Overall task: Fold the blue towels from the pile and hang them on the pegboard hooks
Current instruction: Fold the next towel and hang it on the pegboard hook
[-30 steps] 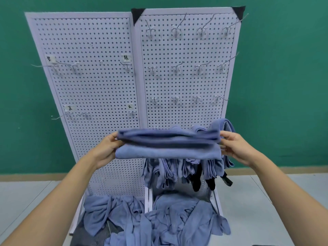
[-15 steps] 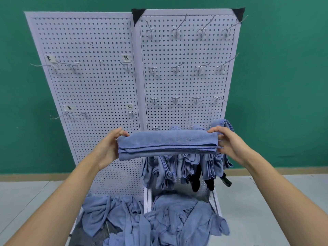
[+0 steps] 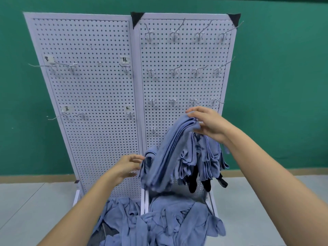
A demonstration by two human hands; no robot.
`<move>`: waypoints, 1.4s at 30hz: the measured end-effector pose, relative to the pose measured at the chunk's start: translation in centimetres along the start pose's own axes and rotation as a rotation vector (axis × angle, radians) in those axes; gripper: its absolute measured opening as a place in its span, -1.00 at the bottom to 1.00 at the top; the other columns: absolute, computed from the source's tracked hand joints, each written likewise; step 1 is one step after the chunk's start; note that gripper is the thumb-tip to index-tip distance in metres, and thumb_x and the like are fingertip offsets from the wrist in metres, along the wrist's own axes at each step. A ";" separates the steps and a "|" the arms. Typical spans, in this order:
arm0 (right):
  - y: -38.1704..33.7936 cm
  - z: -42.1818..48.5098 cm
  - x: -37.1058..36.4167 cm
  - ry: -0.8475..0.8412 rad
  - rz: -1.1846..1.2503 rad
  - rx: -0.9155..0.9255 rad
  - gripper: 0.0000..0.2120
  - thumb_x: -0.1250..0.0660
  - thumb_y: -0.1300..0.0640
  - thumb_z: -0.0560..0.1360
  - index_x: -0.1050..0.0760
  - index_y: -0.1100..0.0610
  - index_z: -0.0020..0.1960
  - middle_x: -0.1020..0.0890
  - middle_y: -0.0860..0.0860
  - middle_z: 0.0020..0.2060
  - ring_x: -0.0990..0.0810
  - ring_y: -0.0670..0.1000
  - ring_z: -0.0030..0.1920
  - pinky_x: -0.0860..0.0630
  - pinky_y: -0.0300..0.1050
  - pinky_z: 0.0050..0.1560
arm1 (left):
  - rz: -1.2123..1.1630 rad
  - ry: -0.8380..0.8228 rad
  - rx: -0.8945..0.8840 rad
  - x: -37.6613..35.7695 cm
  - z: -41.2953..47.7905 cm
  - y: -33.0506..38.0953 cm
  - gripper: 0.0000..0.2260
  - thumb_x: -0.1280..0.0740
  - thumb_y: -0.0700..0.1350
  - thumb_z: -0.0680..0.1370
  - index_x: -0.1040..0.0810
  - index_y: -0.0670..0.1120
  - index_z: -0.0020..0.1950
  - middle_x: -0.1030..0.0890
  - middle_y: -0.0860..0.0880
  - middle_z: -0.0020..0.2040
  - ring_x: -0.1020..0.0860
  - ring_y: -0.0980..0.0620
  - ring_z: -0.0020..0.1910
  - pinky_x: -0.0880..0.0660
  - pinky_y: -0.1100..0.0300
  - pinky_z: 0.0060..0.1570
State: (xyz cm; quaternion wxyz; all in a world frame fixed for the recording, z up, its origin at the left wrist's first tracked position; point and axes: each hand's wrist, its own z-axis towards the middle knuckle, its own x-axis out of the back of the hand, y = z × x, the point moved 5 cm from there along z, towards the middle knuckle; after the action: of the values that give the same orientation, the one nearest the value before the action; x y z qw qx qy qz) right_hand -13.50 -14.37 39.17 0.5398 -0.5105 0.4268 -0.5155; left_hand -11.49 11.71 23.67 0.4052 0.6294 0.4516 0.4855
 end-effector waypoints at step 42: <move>12.8 1.8 -5.0 0.097 -0.786 0.232 -0.75 -0.28 0.19 0.51 -0.46 0.07 0.18 -0.49 -0.02 0.08 -0.48 -0.03 -0.01 -0.47 -0.08 0.01 | 0.480 0.314 -0.372 -3.6 0.6 5.0 -0.82 -0.43 -0.19 0.38 -0.65 0.08 -0.12 -0.63 0.16 -0.22 -0.60 0.09 -0.20 -0.59 0.01 -0.14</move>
State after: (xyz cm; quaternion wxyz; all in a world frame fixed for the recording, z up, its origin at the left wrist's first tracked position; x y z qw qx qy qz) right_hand -10.68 -9.84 26.37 0.3350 -0.5456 0.1636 -0.7506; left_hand -10.50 6.89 27.41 0.3126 0.5507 0.2512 0.7320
